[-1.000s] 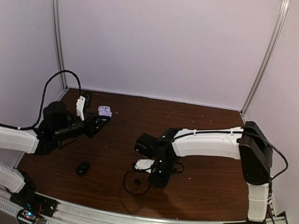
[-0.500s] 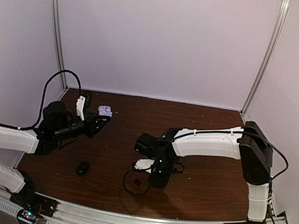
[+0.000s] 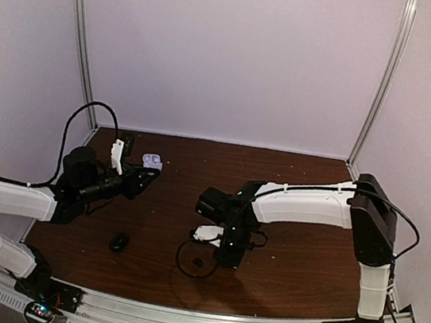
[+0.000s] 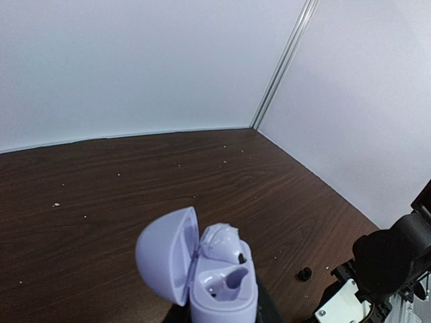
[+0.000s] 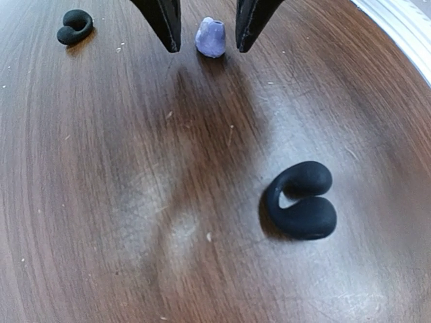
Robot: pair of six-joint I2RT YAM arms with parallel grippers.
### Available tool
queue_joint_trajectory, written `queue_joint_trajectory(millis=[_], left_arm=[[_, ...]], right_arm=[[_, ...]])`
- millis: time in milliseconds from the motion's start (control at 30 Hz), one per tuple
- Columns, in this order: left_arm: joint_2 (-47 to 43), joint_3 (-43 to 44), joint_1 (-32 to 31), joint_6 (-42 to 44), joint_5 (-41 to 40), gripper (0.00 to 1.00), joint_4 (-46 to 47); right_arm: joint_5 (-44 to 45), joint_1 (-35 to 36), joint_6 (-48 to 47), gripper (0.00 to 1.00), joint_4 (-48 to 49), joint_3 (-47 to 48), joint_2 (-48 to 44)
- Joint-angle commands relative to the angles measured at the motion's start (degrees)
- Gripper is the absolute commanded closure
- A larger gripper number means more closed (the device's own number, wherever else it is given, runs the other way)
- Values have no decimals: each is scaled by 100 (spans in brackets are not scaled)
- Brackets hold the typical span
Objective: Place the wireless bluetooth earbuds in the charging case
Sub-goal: Pick up the left earbud from the center of the board.
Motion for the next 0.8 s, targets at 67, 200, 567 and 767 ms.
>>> queue_joint_trajectory(millis=[67,200,567,767], left_arm=[[25,130,35,37,81,100,327],[16,122,35,38,87,100,327],[19,103,35,59,56,100,339],[14,94,35,64,58,100,339]], right_arm=[[53,-61,-5,72,20,70,-15],[26,-57,1,73,11,52,41],[-126,-57,-13,78,2,35,150],[-98,-57,-4,76,11,-32,158]])
